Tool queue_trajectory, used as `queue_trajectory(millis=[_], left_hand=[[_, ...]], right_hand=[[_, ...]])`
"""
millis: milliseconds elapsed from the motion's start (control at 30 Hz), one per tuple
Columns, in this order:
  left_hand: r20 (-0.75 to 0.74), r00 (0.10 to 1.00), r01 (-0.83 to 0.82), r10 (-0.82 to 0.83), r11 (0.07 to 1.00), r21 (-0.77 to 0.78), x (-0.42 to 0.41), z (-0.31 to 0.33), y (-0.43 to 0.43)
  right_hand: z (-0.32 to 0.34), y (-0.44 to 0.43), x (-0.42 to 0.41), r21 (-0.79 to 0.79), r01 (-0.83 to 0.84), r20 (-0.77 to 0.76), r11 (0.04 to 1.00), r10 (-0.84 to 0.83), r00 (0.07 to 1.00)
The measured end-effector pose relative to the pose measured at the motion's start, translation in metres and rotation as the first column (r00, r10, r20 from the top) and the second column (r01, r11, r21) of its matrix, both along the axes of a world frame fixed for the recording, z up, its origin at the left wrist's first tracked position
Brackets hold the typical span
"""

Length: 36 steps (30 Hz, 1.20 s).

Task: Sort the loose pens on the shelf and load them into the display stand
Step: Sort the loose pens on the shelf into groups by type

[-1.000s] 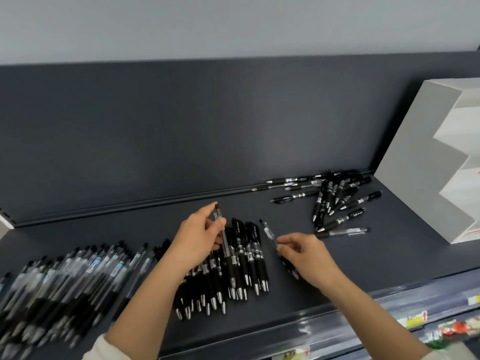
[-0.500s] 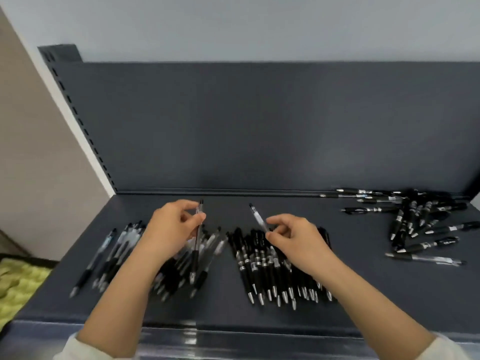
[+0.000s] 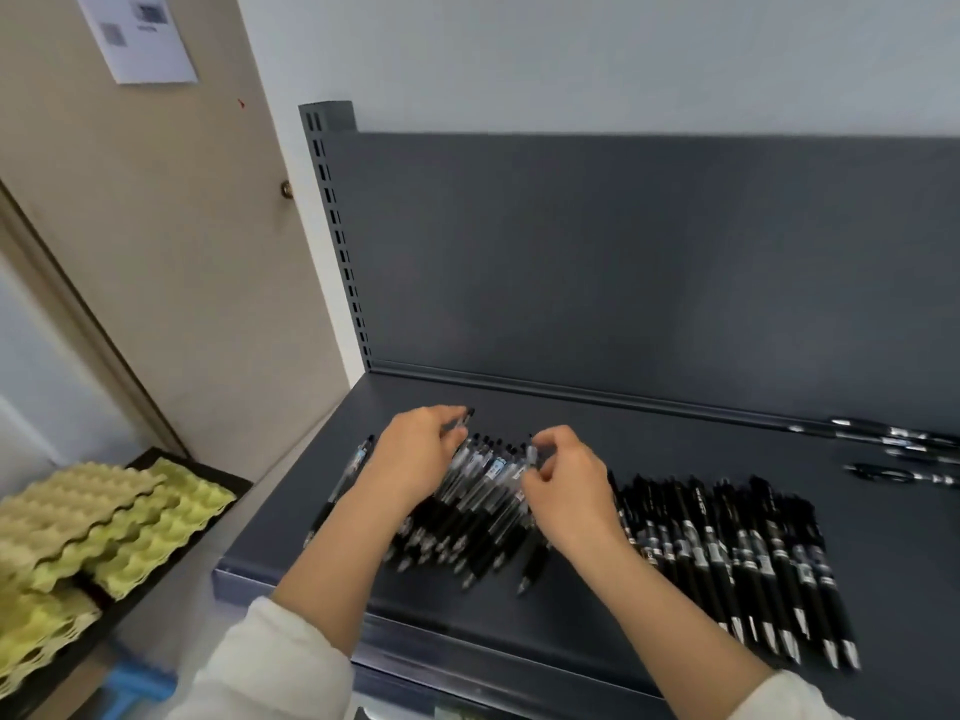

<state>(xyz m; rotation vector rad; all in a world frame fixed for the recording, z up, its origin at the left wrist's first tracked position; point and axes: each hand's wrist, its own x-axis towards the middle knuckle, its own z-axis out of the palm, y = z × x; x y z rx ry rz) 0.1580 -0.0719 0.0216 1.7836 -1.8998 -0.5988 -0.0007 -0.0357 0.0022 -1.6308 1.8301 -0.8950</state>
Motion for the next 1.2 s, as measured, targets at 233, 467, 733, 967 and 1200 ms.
queue_trajectory(millis=[233, 467, 733, 967, 1200], left_hand=[[0.176, 0.982, 0.064, -0.071, 0.997, 0.049, -0.008, -0.025, -0.012], [0.101, 0.994, 0.049, -0.04, 0.995, -0.089, -0.001, -0.032, -0.009], [0.165, 0.986, -0.011, 0.037, 0.988, -0.157, 0.004, -0.038, 0.015], [0.19, 0.98, 0.093, -0.064, 0.984, -0.151, -0.016, -0.038, 0.036], [0.36, 0.921, 0.24, -0.15, 0.945, -0.221, -0.048, -0.04, 0.045]], right_hand=[[-0.015, 0.015, 0.008, 0.011, -0.071, -0.14, 0.997, 0.072, 0.988], [-0.013, 0.024, -0.011, -0.076, -0.05, -0.204, 0.996, 0.033, 0.979], [-0.011, 0.031, -0.018, 0.09, -0.058, -0.316, 0.994, 0.083, 0.945], [-0.011, 0.013, -0.013, 0.13, -0.032, -0.236, 0.991, 0.063, 0.97], [-0.011, 0.022, -0.04, -0.065, -0.19, -0.622, 0.98, 0.11, 0.776]])
